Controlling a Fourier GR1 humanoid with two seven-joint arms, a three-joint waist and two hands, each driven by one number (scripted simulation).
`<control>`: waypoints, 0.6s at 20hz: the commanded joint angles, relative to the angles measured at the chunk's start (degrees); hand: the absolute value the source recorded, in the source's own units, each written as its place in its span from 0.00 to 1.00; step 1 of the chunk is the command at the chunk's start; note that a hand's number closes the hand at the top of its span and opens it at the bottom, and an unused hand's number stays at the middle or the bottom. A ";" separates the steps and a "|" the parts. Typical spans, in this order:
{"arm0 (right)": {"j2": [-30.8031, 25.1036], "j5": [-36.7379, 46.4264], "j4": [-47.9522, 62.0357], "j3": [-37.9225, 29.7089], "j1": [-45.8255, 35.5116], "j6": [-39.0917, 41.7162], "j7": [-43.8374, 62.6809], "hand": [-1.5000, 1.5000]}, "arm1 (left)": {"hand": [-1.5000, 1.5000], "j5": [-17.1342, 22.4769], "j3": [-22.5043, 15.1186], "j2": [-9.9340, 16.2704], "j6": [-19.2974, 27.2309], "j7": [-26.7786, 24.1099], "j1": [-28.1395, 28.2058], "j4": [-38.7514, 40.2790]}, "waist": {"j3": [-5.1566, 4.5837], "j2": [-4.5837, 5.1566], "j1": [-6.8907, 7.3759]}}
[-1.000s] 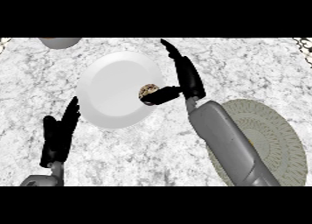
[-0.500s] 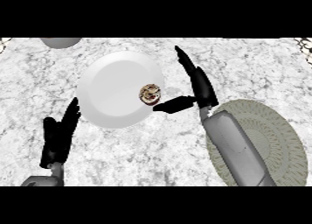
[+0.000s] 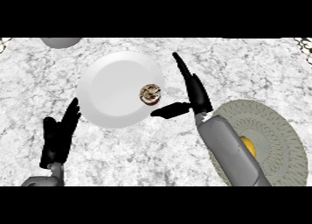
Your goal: Pick the cupcake from the placemat and place it in the plate
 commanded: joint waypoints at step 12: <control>0.07 3.21 8.19 -0.62 -0.76 -7.27 -1.88 0.00 | 0.50 -1.33 0.97 -1.92 -0.84 0.52 -0.03 -0.63 | 0.00 0.05 0.20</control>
